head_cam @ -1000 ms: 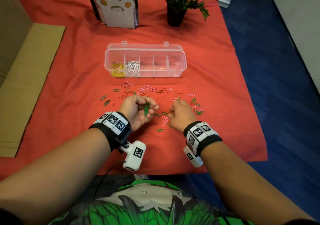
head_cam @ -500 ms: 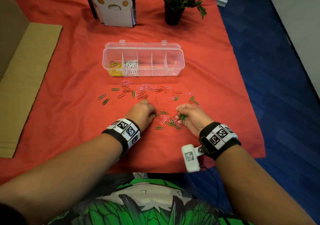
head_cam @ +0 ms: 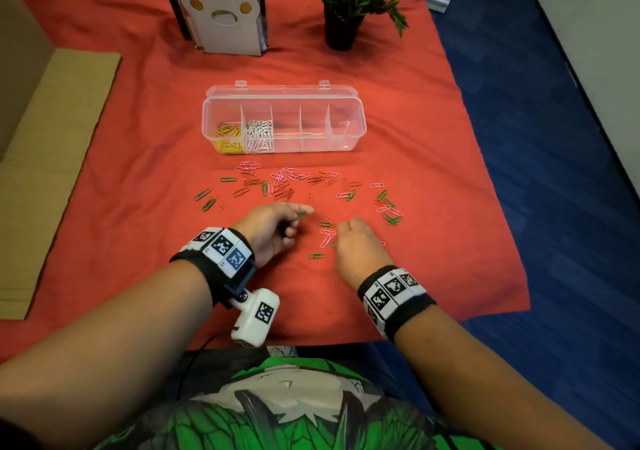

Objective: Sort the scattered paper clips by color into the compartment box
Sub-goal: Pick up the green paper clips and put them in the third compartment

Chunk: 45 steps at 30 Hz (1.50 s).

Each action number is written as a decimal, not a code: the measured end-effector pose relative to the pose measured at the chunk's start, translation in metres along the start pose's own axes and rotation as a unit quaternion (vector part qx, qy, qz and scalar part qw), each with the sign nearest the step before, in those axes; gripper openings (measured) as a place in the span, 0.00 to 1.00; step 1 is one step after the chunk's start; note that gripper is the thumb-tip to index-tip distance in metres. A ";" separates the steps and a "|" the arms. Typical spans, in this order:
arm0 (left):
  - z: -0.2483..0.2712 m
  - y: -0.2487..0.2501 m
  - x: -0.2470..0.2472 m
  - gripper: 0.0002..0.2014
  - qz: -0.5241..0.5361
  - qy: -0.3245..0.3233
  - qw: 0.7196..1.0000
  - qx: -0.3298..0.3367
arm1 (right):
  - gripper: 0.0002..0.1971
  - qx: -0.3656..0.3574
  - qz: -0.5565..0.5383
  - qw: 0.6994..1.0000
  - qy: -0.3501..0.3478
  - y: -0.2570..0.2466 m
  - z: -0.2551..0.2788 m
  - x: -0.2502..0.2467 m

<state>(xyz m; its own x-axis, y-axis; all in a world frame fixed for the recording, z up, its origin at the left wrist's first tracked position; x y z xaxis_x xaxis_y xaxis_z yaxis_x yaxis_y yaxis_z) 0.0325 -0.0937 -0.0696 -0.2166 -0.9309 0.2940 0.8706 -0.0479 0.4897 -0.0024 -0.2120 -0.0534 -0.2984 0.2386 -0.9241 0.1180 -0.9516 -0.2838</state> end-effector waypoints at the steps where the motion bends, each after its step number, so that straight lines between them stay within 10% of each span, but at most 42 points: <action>1: 0.001 -0.003 0.001 0.15 0.025 -0.023 0.999 -0.020 | 0.10 0.004 -0.017 1.000 -0.003 0.002 0.000 0.000; 6: 0.006 -0.015 0.005 0.12 0.026 -0.034 0.997 -0.067 | 0.12 0.100 -0.305 0.947 0.014 0.034 0.001 -0.002; 9: 0.002 -0.013 0.005 0.12 -0.160 0.046 0.986 0.002 | 0.15 0.173 -0.532 0.828 0.046 0.048 0.011 0.005; 11: 0.001 -0.006 0.009 0.07 -0.331 0.085 0.936 0.081 | 0.13 0.221 -0.649 0.725 0.060 0.050 0.021 0.013; 12: 0.003 -0.004 0.015 0.04 -0.428 0.097 0.891 0.119 | 0.12 0.226 -0.654 0.720 0.059 0.051 0.025 0.013; 16: 0.011 -0.001 0.033 0.11 -0.636 0.151 0.724 0.221 | 0.10 0.097 -0.303 0.948 -0.019 0.043 0.023 0.003; 22: 0.006 -0.013 0.042 0.08 -0.690 0.132 0.676 0.224 | 0.12 0.011 -0.062 0.998 -0.018 0.015 0.028 0.008; 25: 0.008 -0.009 0.044 0.04 -0.641 0.112 0.725 0.227 | 0.14 -0.004 -0.007 1.000 -0.015 0.007 0.027 0.003; 29: 0.008 -0.014 0.031 0.02 -0.291 0.015 0.954 0.066 | 0.11 0.017 -0.112 0.993 -0.030 0.018 0.024 0.005; 31: 0.016 -0.017 0.037 0.05 -0.103 -0.096 0.990 0.006 | 0.15 0.056 -0.242 0.968 -0.032 0.030 0.021 0.003; 35: 0.032 0.002 0.045 0.09 0.054 -0.215 0.975 -0.016 | 0.15 0.115 -0.574 0.809 0.062 0.040 0.020 -0.014; 39: 0.013 0.016 0.026 0.10 -0.028 -0.042 0.998 0.023 | 0.11 0.156 -0.767 0.615 0.100 0.045 0.018 -0.019; 41: 0.004 0.030 0.012 0.11 -0.204 0.104 0.968 0.101 | 0.10 0.179 -0.716 0.669 0.088 0.048 0.018 -0.013; 45: -0.001 0.040 0.019 0.06 -0.455 0.207 0.841 0.205 | 0.08 0.097 -0.308 0.946 -0.002 0.032 0.010 -0.009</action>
<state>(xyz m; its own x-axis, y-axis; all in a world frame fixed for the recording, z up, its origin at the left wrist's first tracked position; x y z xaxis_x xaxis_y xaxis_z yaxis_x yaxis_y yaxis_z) 0.0635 -0.1135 -0.0455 -0.4645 -0.6266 -0.6258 0.1841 -0.7596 0.6238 -0.0054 -0.2462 -0.0516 -0.2575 0.7596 -0.5973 -0.2549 -0.6497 -0.7162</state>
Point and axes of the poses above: each hand's wrist, its own z-axis away from the middle knuckle, its own x-axis out of the palm, y = z × x, the point moved 10 cm from there along -z, towards the middle knuckle, and after that the axes turned 12 degrees about -x, right-handed, at the moved point
